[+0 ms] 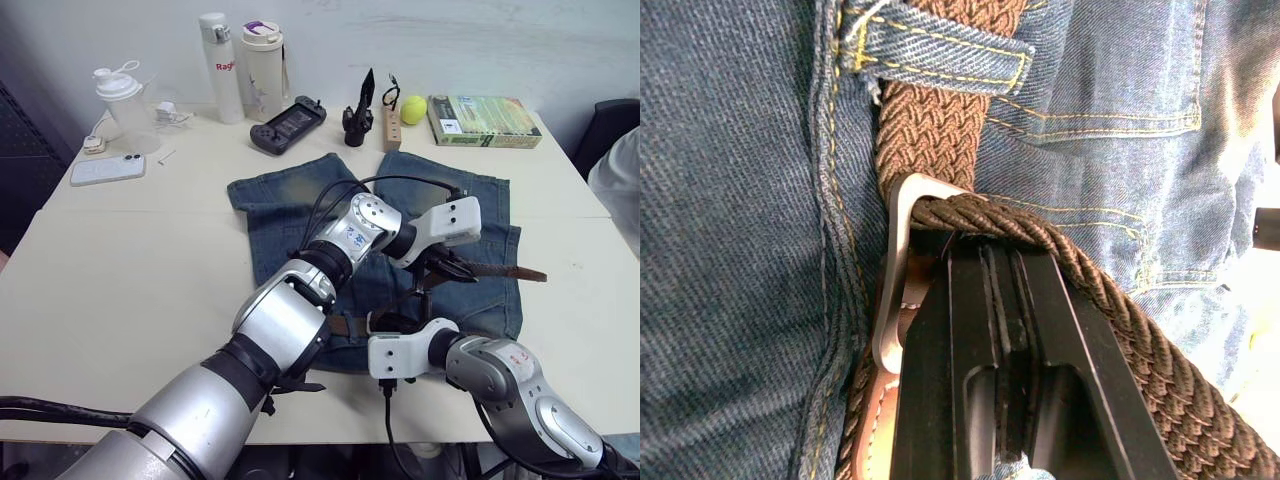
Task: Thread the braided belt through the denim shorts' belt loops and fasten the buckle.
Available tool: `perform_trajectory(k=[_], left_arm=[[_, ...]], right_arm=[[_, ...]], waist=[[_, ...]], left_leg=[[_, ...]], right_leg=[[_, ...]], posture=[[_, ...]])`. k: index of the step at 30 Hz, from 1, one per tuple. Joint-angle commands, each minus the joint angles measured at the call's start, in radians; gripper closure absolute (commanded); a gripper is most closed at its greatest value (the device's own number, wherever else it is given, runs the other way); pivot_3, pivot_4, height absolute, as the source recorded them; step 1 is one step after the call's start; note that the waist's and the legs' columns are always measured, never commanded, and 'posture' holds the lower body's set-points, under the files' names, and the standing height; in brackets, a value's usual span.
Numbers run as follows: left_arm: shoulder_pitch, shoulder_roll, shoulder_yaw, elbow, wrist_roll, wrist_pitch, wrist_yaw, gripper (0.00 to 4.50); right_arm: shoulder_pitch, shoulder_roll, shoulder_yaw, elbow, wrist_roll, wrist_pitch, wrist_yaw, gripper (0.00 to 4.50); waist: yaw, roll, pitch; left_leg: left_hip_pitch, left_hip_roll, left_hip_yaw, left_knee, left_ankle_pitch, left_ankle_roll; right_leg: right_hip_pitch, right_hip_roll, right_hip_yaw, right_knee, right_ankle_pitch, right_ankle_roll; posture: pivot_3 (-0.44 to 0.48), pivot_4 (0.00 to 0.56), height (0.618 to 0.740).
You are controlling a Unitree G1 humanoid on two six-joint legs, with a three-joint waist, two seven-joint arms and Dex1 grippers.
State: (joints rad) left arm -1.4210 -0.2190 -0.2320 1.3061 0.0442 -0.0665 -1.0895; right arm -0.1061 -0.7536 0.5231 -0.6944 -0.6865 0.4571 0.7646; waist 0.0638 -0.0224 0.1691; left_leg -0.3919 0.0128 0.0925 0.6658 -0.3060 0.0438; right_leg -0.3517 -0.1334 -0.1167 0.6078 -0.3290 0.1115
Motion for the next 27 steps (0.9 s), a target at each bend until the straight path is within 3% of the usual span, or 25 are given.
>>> perform_trajectory(k=[1, 8, 15, 18, 23, 27], left_arm=[[-0.057, -0.052, 0.095, -0.14, -0.093, -0.07, -0.014, 4.5], [0.086, 0.122, 0.133, -0.311, -0.11, -0.03, -0.097, 4.5], [0.49, 0.387, 0.12, -0.852, -0.096, 0.078, -0.089, 4.5], [0.62, 0.474, 0.125, -1.001, -0.056, 0.064, -0.015, 4.5], [0.799, 0.547, 0.15, -1.255, -0.077, 0.15, 0.092, 4.5], [0.869, 0.564, 0.139, -1.353, -0.091, 0.201, 0.117, 4.5]], right_arm=[[0.075, 0.037, 0.142, 0.131, 0.063, -0.042, 0.126, 4.44], [0.098, 0.069, 0.083, 0.143, 0.07, -0.005, 0.106, 4.44], [0.106, 0.132, -0.059, 0.107, 0.126, 0.087, 0.081, 4.44], [0.095, 0.18, -0.134, 0.069, 0.18, 0.138, 0.064, 4.44], [0.042, 0.317, -0.277, -0.035, 0.33, 0.296, 0.049, 4.44], [0.013, 0.39, -0.364, -0.135, 0.435, 0.425, 0.056, 4.44]], waist=[[-0.001, 0.0, 0.0], [-0.03, 0.003, 0.0], [-0.043, 0.004, 0.001], [-0.043, 0.005, 0.001], [-0.039, 0.007, 0.004], [-0.042, 0.012, 0.007]], left_leg=[[0.0, 0.0, 0.0, 0.0, 0.0, 0.0], [0.0, 0.001, 0.001, -0.002, 0.0, -0.002], [0.001, 0.001, 0.0, -0.003, 0.003, -0.004], [0.001, 0.002, -0.001, -0.003, 0.003, -0.005], [0.001, 0.001, -0.004, -0.002, 0.002, -0.005], [-0.001, 0.001, -0.003, -0.003, 0.001, -0.006]], right_leg=[[0.0, 0.0, 0.0, 0.0, 0.0, 0.0], [-0.001, 0.001, 0.0, 0.0, 0.0, 0.0], [-0.001, 0.002, -0.001, 0.002, -0.001, -0.001], [0.001, 0.002, 0.006, 0.002, -0.001, -0.001], [0.002, -0.001, 0.006, -0.001, -0.001, -0.001], [-0.001, 0.0, 0.007, 0.0, -0.001, -0.001]], posture=[[0.0, 0.15, 0.74], [0.0, 0.15, 0.74], [0.0, 0.15, 0.74], [0.0, 0.15, 0.74], [0.0, 0.15, 0.74], [0.0, 0.15, 0.74]])
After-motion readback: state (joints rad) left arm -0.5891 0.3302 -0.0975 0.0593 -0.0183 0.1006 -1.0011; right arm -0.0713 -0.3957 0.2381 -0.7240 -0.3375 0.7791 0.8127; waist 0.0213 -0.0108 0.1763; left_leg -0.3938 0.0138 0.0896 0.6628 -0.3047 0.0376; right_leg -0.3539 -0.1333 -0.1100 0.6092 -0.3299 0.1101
